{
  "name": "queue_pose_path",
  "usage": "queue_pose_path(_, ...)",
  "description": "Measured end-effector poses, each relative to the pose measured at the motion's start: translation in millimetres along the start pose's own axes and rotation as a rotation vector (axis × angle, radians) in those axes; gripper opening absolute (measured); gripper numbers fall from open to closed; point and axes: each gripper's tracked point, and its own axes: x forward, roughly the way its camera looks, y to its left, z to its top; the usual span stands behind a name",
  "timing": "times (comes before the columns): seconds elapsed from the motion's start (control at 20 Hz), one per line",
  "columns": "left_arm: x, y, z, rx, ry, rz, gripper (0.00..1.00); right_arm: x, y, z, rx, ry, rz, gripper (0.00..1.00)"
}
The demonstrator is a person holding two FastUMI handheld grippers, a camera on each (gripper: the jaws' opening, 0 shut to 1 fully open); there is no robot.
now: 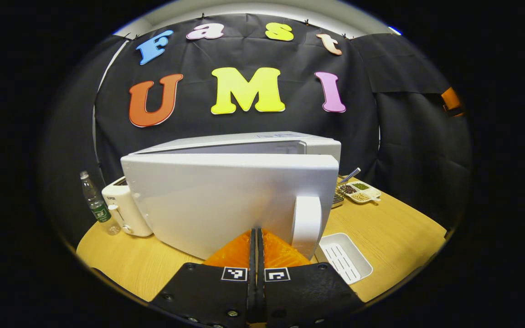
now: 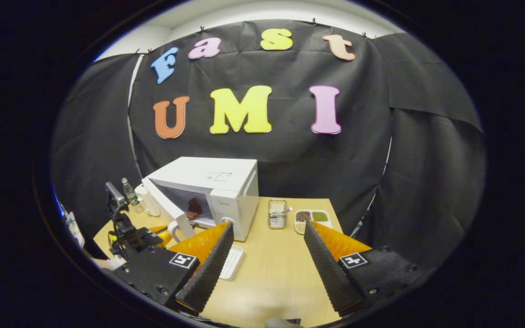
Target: Open the microwave oven with the left hand, put the food in, and close the microwave oven.
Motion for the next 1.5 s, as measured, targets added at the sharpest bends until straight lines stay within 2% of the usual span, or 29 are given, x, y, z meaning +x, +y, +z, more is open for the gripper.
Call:
queue_pose_path(0.25,47,-12,14,0.02,-0.004,-0.014,0.0,3,-17,-11,0.015,0.031,-0.022,0.99)
queue_pose_path(0.3,54,-16,17,0.022,-0.007,-0.017,0.0,2,-20,-13,0.018,0.036,-0.026,0.91)
queue_pose_path(0.35,60,-19,20,0.026,-0.013,-0.017,0.0,3,-24,-14,0.021,0.04,-0.032,0.99)
queue_pose_path(0.7,75,-20,30,0.02,-0.03,-0.012,0.0,2,-43,-19,0.046,0.052,-0.059,0.99)
queue_pose_path(0.75,75,-21,29,0.022,-0.03,-0.01,0.11,3,-45,-19,0.05,0.052,-0.062,0.99)
queue_pose_path(0.8,75,-20,28,0.024,-0.028,-0.009,0.0,2,-46,-20,0.053,0.05,-0.065,0.99)
queue_pose_path(1.5,87,-19,29,0.01,-0.008,0.013,0.0,-7,-35,-26,0.06,0.059,-0.077,0.99)
